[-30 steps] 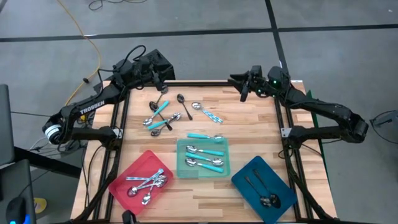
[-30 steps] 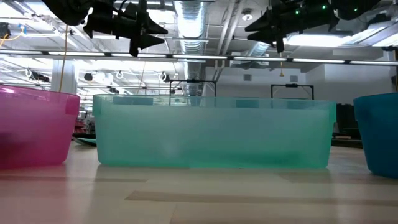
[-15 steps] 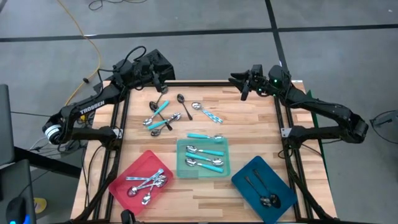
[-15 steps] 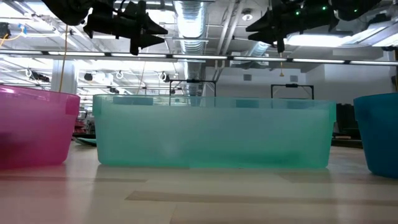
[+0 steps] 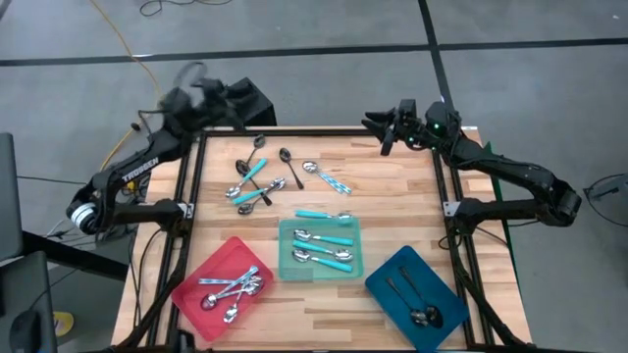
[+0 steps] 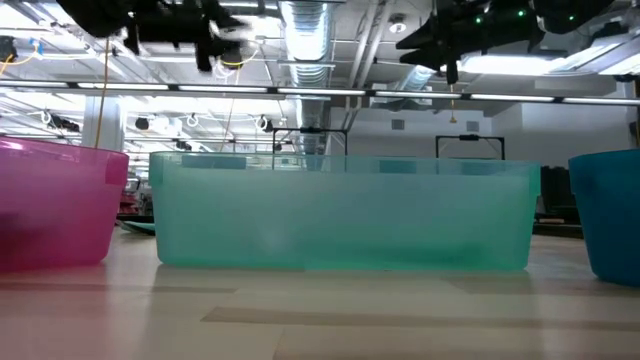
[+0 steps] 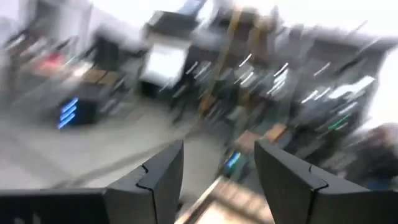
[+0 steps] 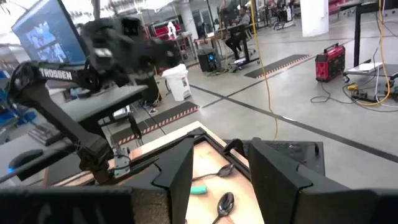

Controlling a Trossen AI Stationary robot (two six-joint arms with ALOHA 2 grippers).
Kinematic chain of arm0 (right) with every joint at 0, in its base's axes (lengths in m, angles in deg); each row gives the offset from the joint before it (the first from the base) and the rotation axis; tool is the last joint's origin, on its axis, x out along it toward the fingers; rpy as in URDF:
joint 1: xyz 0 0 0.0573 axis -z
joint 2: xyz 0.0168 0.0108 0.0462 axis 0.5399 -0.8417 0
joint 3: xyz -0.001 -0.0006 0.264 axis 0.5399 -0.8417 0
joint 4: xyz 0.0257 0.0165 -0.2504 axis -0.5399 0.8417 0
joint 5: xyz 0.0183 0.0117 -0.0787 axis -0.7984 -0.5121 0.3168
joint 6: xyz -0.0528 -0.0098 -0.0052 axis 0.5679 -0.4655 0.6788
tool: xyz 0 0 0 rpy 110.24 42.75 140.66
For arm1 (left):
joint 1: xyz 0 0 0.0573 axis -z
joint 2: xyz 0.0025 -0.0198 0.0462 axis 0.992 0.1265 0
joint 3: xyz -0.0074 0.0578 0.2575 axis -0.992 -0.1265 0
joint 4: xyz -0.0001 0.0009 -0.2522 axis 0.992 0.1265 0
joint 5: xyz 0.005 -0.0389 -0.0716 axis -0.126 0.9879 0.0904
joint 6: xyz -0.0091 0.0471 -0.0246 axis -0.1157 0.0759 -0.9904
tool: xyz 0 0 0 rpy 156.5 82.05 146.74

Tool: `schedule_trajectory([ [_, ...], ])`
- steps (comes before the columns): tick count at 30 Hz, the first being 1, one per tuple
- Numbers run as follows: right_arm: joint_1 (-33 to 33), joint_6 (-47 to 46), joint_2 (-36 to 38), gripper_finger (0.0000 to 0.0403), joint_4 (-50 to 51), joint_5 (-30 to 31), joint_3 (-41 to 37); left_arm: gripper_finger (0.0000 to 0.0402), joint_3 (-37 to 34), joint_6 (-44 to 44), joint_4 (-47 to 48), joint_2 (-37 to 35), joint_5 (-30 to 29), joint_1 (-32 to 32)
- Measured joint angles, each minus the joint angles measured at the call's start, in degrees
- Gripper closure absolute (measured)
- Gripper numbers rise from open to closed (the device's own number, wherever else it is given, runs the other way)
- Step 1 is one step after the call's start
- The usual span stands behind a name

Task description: Sort silverware by color (type)

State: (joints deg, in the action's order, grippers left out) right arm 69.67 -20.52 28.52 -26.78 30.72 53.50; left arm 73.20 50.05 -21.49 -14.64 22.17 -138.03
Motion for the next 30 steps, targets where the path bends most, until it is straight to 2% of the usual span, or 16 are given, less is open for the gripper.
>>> schedule_trajectory([
  [3,0.3,0.0,0.0,0.0230,-1.8,0.0,0.0,0.0220,0.2,-5.2,-5.2,-5.3,6.4,-1.7],
  [5,0.3,-0.2,0.0,0.0230,-2.2,0.0,0.0,0.0220,0.3,-1.4,3.6,-9.9,6.4,-1.9],
  [9,0.3,0.0,0.0,0.0230,-2.2,0.0,0.0,0.0221,0.0,13.0,24.0,-17.5,-5.9,-1.8],
  [10,0.3,0.0,0.0,0.0230,-2.2,0.0,0.0,0.0221,0.0,15.1,25.5,-18.5,-7.9,-1.8],
  [12,0.3,0.0,0.0,0.0230,-2.1,0.0,0.0,0.0220,0.1,17.1,26.5,-19.3,-8.2,-1.7],
  [14,0.5,0.0,0.0,0.0230,-2.1,0.1,0.0,0.0221,-1.7,16.9,24.3,-19.3,-6.1,-1.7],
  [16,1.1,0.0,0.0,0.0230,-2.1,0.1,0.0,0.0221,-7.1,12.8,17.0,-19.2,-5.1,-1.6],
  [20,2.1,0.0,0.0,0.0230,-2.1,0.2,0.0,0.0221,-21.2,-4.0,-3.6,-19.2,-7.9,-2.9],
  [22,2.2,0.2,0.0,0.0230,-2.1,0.2,0.0,0.0221,-25.6,-9.3,-11.5,-19.3,-8.4,-3.6],
  [25,2.4,0.6,0.0,0.0230,-2.1,0.0,0.0,0.0221,-27.1,-11.7,-10.8,-18.6,-8.8,-3.3],
  [30,3.0,0.2,0.0,0.0230,-1.3,-1.1,0.0,0.0221,-24.5,-3.7,4.5,-17.1,-12.1,-2.8],
])
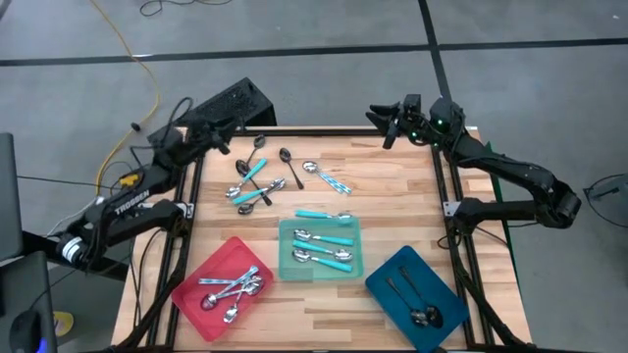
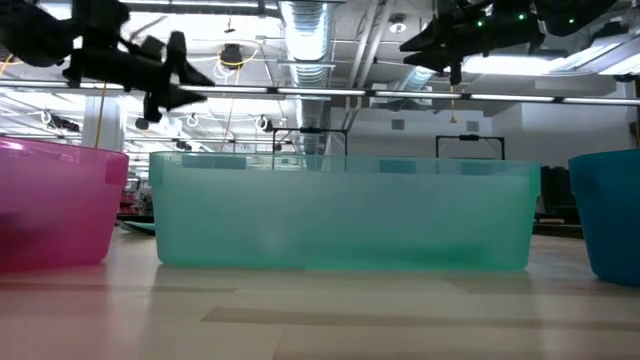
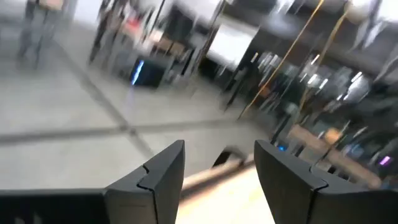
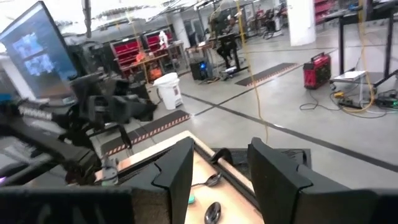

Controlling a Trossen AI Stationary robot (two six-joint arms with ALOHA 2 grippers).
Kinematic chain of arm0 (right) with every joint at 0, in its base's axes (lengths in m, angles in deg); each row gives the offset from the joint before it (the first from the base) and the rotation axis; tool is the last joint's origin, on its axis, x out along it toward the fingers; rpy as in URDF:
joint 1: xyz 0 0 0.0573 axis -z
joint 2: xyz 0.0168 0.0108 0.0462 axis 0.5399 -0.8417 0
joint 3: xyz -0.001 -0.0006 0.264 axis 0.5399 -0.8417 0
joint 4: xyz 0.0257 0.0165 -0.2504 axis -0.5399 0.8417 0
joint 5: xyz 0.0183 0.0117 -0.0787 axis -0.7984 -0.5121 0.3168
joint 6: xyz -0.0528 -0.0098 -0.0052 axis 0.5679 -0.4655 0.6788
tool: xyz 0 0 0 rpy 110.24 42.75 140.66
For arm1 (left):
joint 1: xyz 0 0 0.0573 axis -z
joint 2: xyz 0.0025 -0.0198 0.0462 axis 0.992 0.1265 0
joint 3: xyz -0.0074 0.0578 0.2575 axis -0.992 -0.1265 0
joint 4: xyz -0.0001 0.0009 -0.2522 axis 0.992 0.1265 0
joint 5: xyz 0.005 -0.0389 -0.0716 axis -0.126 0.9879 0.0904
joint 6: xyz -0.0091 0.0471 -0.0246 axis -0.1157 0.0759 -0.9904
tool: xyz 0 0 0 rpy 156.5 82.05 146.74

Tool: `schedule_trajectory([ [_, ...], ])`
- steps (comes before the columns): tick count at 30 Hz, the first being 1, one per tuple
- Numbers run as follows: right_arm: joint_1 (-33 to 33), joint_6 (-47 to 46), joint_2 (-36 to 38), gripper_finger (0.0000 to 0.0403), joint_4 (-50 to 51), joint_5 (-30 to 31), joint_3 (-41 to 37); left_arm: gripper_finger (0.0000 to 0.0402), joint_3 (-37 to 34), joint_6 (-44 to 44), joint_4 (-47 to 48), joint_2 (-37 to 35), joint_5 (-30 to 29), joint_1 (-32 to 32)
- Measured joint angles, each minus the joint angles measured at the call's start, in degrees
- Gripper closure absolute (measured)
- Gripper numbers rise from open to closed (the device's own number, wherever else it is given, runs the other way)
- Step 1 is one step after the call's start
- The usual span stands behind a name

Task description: Sort silverware by color (type)

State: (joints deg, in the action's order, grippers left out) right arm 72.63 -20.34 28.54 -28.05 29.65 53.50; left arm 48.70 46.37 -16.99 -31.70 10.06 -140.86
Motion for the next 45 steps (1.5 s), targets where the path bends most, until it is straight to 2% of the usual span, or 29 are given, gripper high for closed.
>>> schedule_trajectory([
  [6,-0.2,2.1,0.0,0.0230,4.1,-0.9,0.0,0.0221,3.0,3.3,3.5,2.7,1.7,0.0],
  [14,-0.2,3.5,0.0,0.0230,8.8,-0.9,0.0,0.0221,8.2,9.2,18.0,5.4,4.5,0.1],
  [20,-0.2,3.5,0.0,0.0230,10.6,-0.9,0.0,0.0221,9.4,10.7,20.5,7.0,4.5,0.6],
  [23,-0.2,3.5,0.0,0.0230,11.6,-1.2,0.0,0.0221,9.4,10.4,20.3,7.4,3.1,3.1],
  [26,-0.3,3.5,0.0,0.0230,12.4,-1.7,0.0,0.0221,9.4,10.5,20.3,8.1,0.1,8.2],
  [31,-1.6,3.5,0.0,0.0230,13.1,-1.8,0.0,0.0221,9.1,8.8,16.3,9.0,-8.7,19.6],
  [34,-2.5,3.5,-0.3,0.0230,13.2,-1.9,0.0,0.0221,5.4,6.5,5.3,8.9,-15.9,25.3],
  [37,-4.1,3.1,-1.7,0.0230,13.5,-1.9,0.0,0.0221,-0.5,2.8,-4.3,8.9,-20.0,27.1],
  [41,-6.3,3.1,-4.6,0.0230,13.1,-2.0,0.0,0.0221,-7.0,-1.8,-8.3,9.0,-16.7,26.8],
  [45,-8.7,2.7,-9.0,0.0230,11.2,-2.0,0.0,0.0221,-7.4,-3.1,-8.7,8.2,-8.3,25.7],
])
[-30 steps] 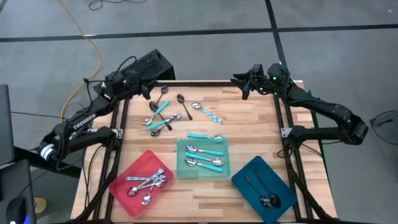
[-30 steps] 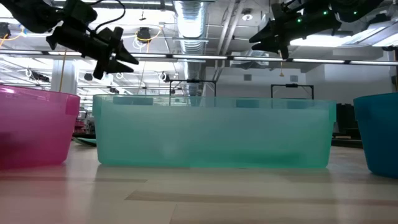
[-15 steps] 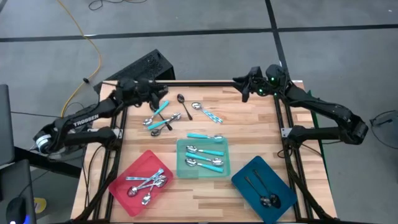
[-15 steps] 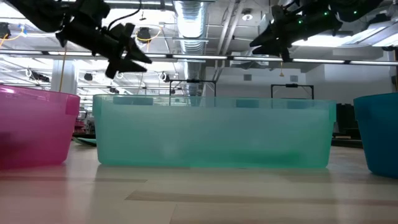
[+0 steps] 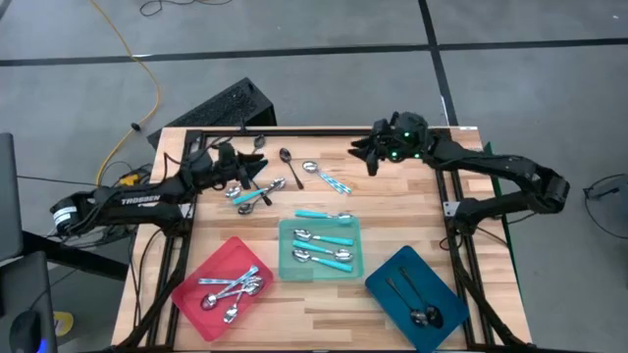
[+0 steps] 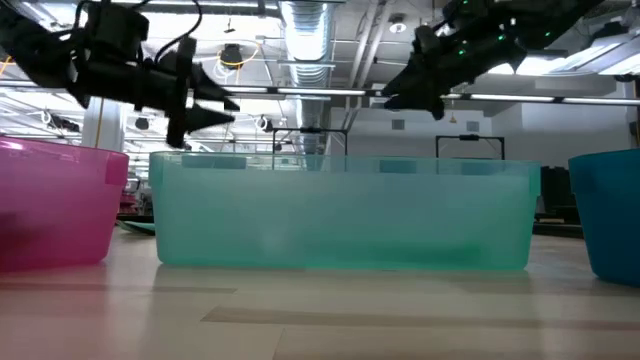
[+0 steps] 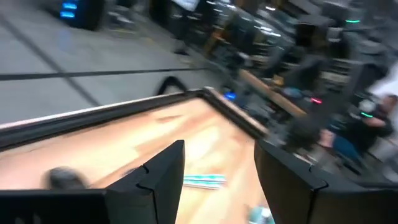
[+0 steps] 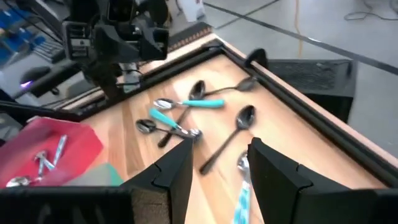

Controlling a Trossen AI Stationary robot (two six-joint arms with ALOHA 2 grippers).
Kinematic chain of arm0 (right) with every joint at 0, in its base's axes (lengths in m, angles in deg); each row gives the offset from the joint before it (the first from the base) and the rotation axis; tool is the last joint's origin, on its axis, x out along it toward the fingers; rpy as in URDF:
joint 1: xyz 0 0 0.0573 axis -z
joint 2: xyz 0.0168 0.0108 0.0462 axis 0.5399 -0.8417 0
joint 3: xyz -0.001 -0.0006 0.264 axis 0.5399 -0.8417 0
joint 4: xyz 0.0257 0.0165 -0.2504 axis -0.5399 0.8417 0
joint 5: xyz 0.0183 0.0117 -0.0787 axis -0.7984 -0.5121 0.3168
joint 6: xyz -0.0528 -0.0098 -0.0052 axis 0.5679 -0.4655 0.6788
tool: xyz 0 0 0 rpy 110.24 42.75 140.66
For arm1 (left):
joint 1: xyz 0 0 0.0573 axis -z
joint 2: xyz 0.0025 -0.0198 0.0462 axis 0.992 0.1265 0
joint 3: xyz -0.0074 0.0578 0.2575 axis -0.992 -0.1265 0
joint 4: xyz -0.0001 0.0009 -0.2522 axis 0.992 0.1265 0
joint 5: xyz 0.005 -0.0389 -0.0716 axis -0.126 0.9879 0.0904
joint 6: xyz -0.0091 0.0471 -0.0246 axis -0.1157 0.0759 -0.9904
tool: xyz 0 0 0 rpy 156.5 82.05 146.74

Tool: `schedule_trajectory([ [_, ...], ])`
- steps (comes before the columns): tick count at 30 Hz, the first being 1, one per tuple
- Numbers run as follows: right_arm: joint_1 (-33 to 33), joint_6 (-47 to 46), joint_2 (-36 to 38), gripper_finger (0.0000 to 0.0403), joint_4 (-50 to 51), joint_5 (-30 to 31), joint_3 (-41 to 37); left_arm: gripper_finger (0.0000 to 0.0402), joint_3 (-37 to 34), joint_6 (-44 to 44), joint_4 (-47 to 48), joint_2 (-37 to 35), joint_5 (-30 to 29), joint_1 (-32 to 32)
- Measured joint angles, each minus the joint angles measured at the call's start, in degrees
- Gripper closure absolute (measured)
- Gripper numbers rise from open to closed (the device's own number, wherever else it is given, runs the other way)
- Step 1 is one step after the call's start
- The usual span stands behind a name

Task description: Sort silverware by color (type)

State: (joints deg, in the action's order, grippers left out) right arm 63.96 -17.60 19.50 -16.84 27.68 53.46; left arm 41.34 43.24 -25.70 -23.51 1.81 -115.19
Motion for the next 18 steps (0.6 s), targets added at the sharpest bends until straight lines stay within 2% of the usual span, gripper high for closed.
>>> schedule_trajectory([
  [2,-1.2,-1.4,-2.0,0.0230,-3.6,0.0,0.0,0.0221,1.2,0.8,1.2,0.1,4.2,0.0],
  [6,-2.7,-2.0,-6.1,0.0230,-11.4,0.0,1.0,0.0221,5.6,2.7,10.9,0.1,9.1,0.0],
  [10,-3.8,-2.5,-9.7,0.0230,-7.9,0.1,6.0,0.0221,11.6,9.4,26.0,0.1,9.3,0.0],
  [12,-4.8,-2.5,-11.5,0.0230,-4.1,0.5,8.5,0.0221,13.4,12.3,30.0,0.1,8.1,0.0],
  [14,-6.1,-3.4,-13.5,0.0230,1.7,4.0,11.3,0.0221,13.6,12.8,31.5,0.1,6.2,-0.1],
  [18,-9.2,-3.8,-18.1,0.0232,17.1,17.3,18.4,0.0221,13.7,12.9,34.0,0.1,3.1,-0.9],
])
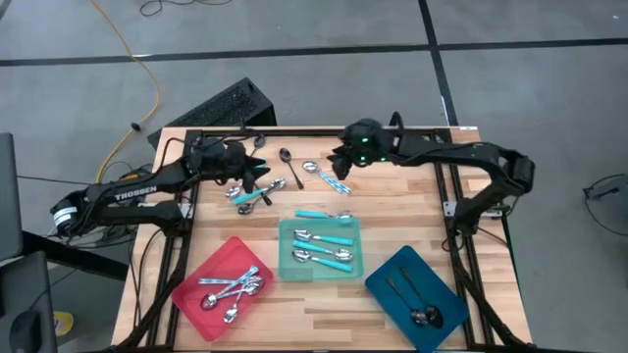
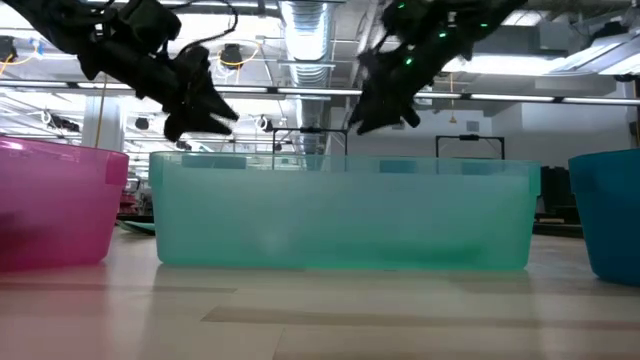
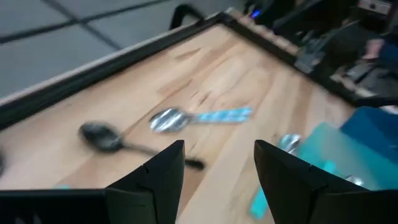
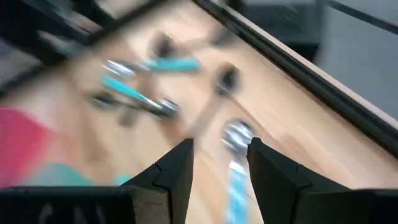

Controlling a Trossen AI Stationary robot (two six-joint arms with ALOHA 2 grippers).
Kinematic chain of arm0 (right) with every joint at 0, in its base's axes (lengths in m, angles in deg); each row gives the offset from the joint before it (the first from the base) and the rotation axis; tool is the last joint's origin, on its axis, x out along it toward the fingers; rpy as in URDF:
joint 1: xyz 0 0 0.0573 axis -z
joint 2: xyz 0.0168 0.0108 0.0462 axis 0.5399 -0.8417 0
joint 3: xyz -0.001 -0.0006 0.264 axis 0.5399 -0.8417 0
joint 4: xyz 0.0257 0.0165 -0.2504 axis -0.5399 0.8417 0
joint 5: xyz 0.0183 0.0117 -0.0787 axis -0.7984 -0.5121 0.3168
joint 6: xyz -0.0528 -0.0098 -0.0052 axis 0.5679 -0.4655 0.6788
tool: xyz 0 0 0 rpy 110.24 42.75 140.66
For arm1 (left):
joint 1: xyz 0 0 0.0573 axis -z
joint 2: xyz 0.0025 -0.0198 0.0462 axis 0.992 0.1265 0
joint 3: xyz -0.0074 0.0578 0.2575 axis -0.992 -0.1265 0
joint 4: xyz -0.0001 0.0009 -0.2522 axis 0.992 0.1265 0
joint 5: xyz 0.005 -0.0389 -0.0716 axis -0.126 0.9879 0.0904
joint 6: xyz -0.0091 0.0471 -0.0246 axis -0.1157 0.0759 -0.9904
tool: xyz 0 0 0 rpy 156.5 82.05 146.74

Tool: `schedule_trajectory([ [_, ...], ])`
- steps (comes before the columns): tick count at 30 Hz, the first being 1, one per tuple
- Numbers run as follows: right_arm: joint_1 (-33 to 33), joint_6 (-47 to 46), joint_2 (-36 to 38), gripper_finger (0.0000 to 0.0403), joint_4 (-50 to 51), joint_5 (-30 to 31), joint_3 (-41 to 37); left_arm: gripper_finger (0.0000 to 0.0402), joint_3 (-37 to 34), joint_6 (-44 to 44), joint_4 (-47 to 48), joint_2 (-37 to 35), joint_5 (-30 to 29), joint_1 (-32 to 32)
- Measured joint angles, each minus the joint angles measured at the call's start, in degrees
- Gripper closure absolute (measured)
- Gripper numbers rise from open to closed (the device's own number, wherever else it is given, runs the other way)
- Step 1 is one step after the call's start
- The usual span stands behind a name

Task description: Sort silverware by color (type)

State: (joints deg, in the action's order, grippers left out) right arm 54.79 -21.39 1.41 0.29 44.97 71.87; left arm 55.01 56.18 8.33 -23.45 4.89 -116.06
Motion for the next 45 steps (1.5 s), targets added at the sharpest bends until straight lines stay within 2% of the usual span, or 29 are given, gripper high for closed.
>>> schedule_trajectory([
  [3,-1.8,2.5,-4.7,0.0235,7.1,5.2,5.0,0.0221,-0.1,-0.4,2.1,0.1,-2.2,-0.5],
  [10,-3.1,0.2,-14.3,0.0234,13.8,5.1,12.6,0.0221,-0.1,-1.9,2.5,0.0,-5.4,-2.2],
  [18,-3.2,2.8,-22.3,0.0163,14.3,2.2,22.2,0.0221,-0.1,-3.7,3.2,0.0,-5.4,-2.6],
  [23,-3.7,3.8,-27.4,0.0149,16.7,9.7,28.7,0.0220,-0.1,-3.7,5.4,-1.1,-5.8,-3.5],
  [27,-2.7,2.5,-28.9,0.0150,18.1,8.2,28.8,0.0221,-0.1,-3.7,7.0,-2.4,-6.3,-4.3],
  [30,-1.4,2.3,-29.7,0.0153,24.6,7.2,28.3,0.0220,-0.1,-3.8,8.0,-3.0,-7.7,-4.5],
  [32,-0.9,2.4,-30.8,0.0153,22.9,4.9,28.6,0.0221,-0.1,-3.8,8.8,-3.4,-8.4,-4.5],
  [34,-0.6,3.5,-31.1,0.0153,27.0,2.3,28.6,0.0220,-0.1,-3.8,8.5,-3.4,-8.7,-4.5],
  [40,-1.1,4.6,-31.9,0.0153,31.3,2.0,24.4,0.0220,-0.1,-3.5,9.2,-3.3,-9.1,-4.5],
  [45,-0.2,4.2,-31.7,0.0153,29.1,2.0,21.5,0.0220,-0.1,-3.5,9.1,-3.4,-10.4,-4.5],
])
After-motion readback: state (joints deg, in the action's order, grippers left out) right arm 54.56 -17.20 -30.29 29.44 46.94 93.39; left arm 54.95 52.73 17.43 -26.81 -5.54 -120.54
